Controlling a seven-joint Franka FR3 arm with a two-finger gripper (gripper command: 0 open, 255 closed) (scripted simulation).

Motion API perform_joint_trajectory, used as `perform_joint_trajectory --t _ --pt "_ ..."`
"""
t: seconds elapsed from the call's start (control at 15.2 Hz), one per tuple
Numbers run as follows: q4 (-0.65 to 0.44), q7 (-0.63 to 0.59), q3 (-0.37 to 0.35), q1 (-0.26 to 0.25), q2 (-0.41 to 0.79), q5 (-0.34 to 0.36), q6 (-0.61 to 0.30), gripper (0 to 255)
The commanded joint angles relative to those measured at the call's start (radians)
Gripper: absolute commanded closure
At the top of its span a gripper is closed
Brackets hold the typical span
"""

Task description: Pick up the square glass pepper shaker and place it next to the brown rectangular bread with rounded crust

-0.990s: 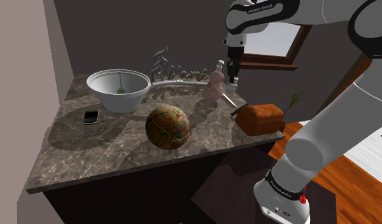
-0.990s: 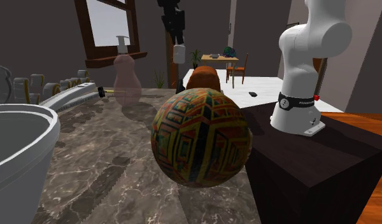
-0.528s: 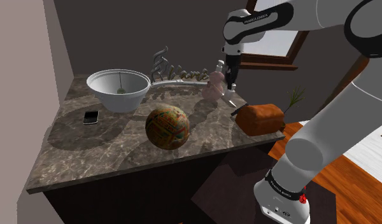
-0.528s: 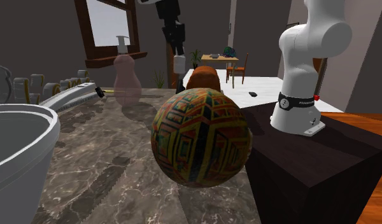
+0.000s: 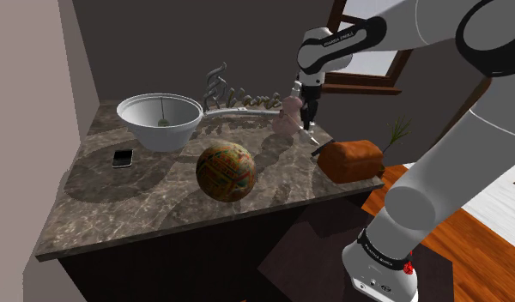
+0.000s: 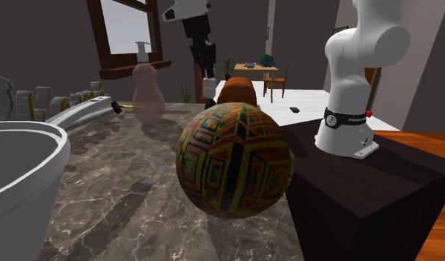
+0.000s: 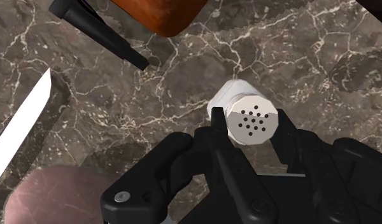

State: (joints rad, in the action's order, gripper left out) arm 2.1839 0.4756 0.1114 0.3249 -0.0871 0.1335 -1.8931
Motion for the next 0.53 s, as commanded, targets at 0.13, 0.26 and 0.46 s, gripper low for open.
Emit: perform_joint_trajectory --t 0.13,0.26,0.46 --pt "0.03 -0.003 0.002 0.001 0.023 0.001 -0.054 255" --pt "0.045 -0.006 0.002 0.002 0.035 0.001 -0.081 255" --pt "0.065 -0.009 0.003 0.002 0.056 0.001 -0.121 255"
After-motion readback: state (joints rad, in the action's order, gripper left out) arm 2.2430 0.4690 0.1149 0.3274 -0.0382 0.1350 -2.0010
